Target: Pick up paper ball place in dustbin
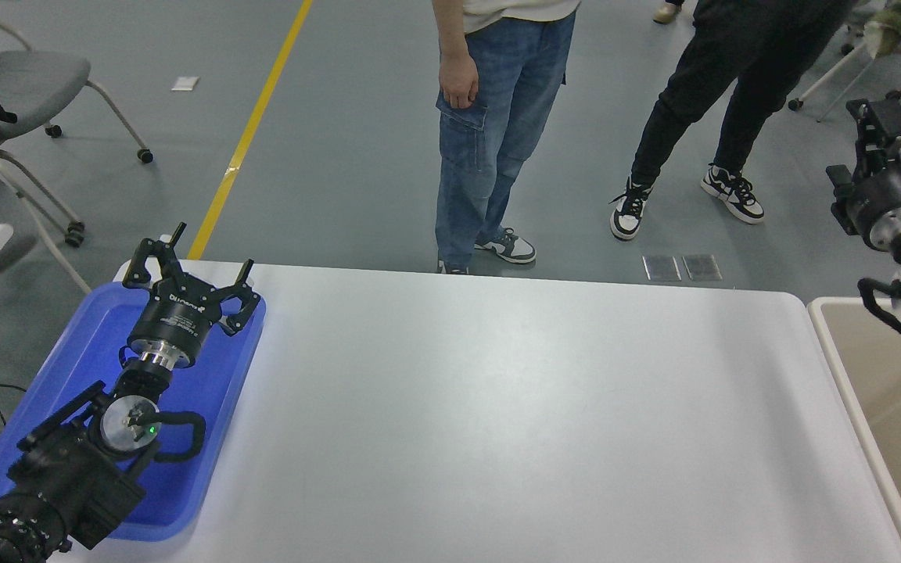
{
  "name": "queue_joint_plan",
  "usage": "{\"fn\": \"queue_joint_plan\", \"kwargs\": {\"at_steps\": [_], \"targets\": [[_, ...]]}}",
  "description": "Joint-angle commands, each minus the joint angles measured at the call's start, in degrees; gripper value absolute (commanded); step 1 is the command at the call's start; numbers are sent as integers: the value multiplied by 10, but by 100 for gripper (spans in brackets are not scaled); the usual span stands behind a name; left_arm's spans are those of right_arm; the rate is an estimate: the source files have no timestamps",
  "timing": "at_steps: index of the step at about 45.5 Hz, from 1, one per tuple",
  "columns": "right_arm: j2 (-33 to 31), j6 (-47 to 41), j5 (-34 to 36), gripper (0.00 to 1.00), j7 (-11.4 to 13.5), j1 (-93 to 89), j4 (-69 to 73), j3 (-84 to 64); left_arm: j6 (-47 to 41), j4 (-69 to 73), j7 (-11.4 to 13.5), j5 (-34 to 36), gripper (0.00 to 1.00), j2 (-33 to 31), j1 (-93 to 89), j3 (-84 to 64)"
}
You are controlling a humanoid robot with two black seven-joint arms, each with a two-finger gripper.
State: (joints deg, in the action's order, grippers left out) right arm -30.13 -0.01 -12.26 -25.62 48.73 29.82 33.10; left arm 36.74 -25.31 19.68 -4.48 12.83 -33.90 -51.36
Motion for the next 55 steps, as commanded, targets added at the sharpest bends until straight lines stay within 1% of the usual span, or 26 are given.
{"fn": "queue_joint_plan", "kwargs": {"at_steps": [1, 9, 18, 21, 36, 55], "targets": [[14, -16, 0, 100, -26, -68, 47, 121, 0, 0, 0, 0, 100, 0, 0, -1], [27, -47, 0, 100, -28, -115, 66, 156, 0, 0, 0, 0, 100, 0, 0, -1], [51, -68, 0, 100, -57, -165, 74, 180, 0, 0, -1, 0, 100, 0, 0, -1], [60, -73, 0, 100, -62, -179, 74, 184, 0, 0, 0, 0, 100, 0, 0, 0], [86, -77, 0, 100, -62, -206, 72, 203, 0, 0, 0, 0, 100, 0, 0, 0], [87, -76, 0, 100, -62, -209, 72, 204, 0, 0, 0, 0, 100, 0, 0, -1]]}}
